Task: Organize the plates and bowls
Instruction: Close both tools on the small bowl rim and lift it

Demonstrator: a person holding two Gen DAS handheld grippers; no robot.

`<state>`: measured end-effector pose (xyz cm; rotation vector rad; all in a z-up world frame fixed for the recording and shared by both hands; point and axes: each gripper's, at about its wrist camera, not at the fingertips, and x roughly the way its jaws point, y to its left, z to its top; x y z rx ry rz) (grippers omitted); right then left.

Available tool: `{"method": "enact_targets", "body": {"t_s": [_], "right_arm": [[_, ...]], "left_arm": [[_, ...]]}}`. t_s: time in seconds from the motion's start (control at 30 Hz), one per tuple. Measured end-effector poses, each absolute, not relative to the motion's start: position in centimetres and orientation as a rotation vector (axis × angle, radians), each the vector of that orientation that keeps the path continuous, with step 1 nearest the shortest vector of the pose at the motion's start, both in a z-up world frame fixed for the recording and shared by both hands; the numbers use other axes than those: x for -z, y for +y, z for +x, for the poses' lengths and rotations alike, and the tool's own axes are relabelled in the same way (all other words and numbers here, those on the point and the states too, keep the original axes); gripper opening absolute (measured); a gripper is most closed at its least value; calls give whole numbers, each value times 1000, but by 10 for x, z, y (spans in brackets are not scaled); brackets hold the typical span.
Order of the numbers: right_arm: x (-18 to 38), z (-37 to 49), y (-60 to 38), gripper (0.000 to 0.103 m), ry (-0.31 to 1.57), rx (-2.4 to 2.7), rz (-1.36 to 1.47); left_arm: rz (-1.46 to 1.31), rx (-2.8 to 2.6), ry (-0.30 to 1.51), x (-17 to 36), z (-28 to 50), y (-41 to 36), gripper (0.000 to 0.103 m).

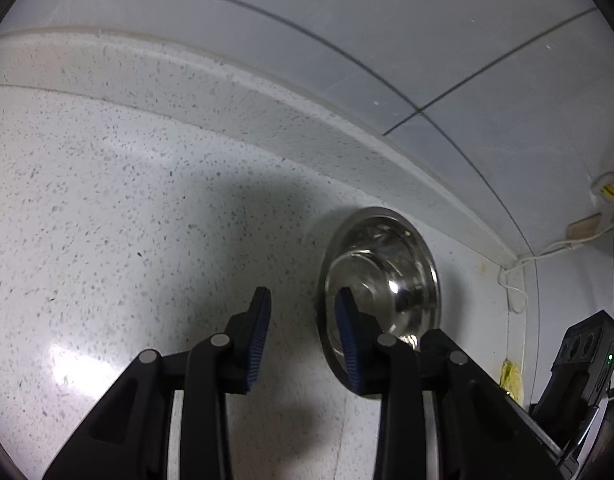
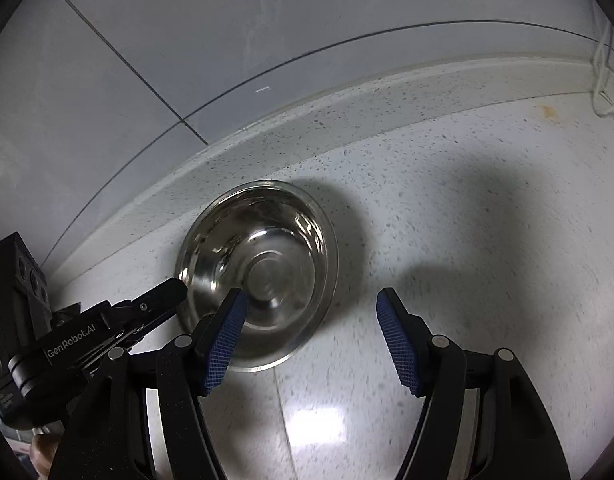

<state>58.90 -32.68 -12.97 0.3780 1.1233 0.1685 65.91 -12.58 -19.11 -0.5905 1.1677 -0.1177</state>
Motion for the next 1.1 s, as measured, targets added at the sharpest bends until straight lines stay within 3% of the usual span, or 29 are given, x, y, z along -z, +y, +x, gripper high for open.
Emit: {"method": "enact_targets", "body": {"t_s": [0.17,0.27,0.3,0.33,0.43,0.6,1.1], "right_arm": [[142,602,-326,60,1135,-158,381],[151,610,-324,30,1154,-171,386],[155,612,-323,16,1165,-181,384],[157,612,-321,12,1171,-184,378],[156,611,-321,11,1159,-192,387],[130,596,-326,10,1103,-198,410],[-41,477,-346,10,829,-272,412]], "left_arm": [[-569,108,1190,204,668,-136,31],[-573,134,1187,206,670,-143,27],[-587,145,1193,207,671,-145,19],[-603,149,1197,208,671,-146,15],[-597,159,1182,202,669,-152,8],[-613,176,1144,177,654,-146,6],[-563,272,895,-13,523,-157,6]]}}
